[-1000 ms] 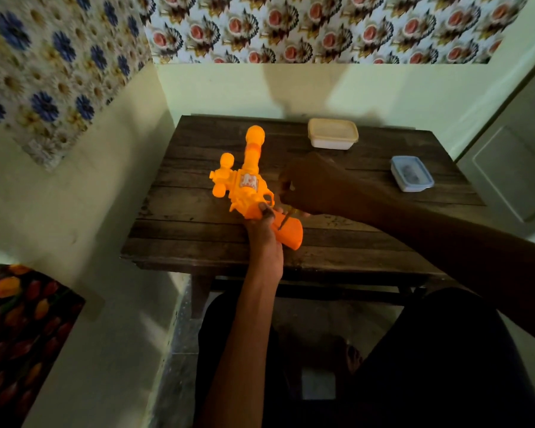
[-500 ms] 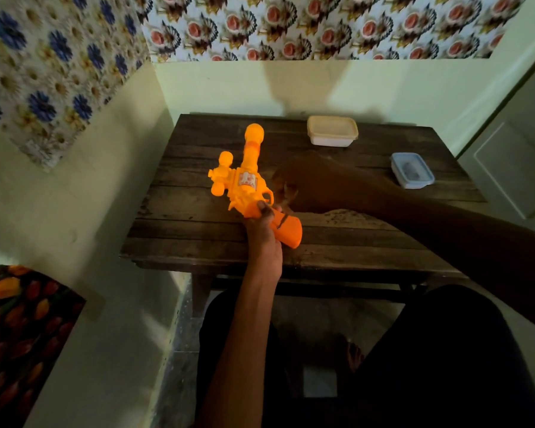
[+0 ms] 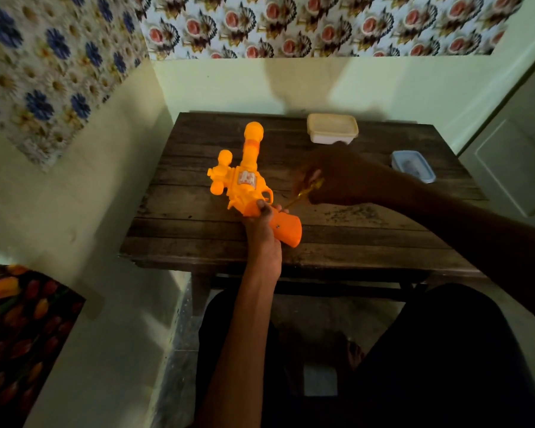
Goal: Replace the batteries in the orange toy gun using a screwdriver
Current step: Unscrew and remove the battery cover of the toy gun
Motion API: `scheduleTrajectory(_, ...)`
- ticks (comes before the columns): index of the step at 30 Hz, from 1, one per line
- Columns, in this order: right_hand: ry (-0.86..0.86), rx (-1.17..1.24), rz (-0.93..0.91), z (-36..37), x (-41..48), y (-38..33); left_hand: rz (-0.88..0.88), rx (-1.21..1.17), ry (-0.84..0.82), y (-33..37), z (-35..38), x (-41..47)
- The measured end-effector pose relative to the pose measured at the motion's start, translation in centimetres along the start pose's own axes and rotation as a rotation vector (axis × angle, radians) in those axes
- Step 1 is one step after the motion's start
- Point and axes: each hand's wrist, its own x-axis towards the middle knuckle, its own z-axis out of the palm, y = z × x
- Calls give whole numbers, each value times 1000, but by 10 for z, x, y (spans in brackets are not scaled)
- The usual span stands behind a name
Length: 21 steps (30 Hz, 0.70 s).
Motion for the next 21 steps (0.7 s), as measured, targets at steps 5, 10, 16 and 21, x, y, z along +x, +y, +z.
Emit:
scheduleTrajectory(5, 301, 210, 295, 21, -6, 46, -10, -8, -11, 0, -1, 3)
scheduleTrajectory(10, 382, 215, 411, 76, 23, 92, 2, -130, -36, -4, -10, 9)
scheduleTrajectory(16, 346, 154, 305, 91, 61, 102, 20, -196, -61, -3, -13, 15)
scheduleTrajectory(21, 338, 157, 229, 89, 78, 107, 28, -256, -205, 2, -22, 10)
